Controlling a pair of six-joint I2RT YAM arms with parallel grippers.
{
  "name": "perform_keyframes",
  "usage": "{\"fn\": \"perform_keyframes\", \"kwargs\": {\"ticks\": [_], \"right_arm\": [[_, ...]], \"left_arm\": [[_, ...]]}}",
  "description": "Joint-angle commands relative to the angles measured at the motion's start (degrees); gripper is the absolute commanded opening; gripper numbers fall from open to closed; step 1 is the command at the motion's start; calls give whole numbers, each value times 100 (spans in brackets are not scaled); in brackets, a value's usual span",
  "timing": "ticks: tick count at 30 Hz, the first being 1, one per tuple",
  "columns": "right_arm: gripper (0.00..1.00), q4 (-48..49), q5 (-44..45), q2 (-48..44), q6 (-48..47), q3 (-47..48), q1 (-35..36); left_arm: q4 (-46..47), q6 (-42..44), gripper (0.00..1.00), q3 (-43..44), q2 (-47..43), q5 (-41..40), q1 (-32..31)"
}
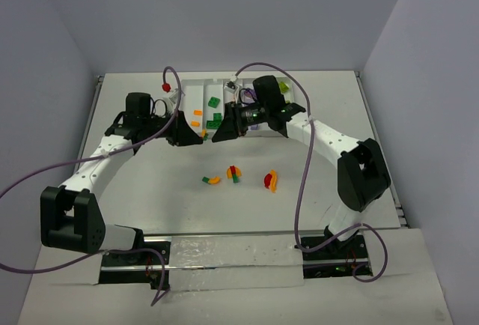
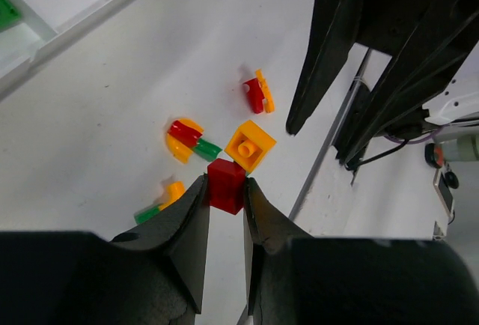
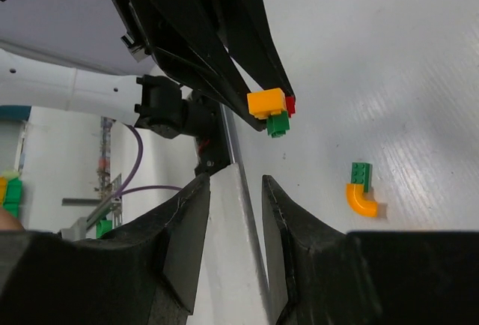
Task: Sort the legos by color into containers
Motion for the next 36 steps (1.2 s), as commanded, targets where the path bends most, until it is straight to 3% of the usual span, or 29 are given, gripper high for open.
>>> {"fn": "perform_keyframes", "kwargs": {"ticks": [1, 18, 22, 30, 36], "right_arm": [[41, 24, -41, 7, -199, 254, 140], [47, -78, 140, 286, -180, 515, 199], [44, -106, 143, 295, -222, 515, 200], [9, 258, 19, 54, -197, 233, 190], [0, 381, -89, -203, -160, -119, -34]], "left_arm": [[517, -413, 0, -46, -72, 471, -59], [629, -521, 0, -79, -93, 758, -265], [631, -520, 0, -71, -81, 768, -291], [635, -519, 0, -103, 12, 675, -319], [497, -363, 0, 51, 108, 162, -304]]}}
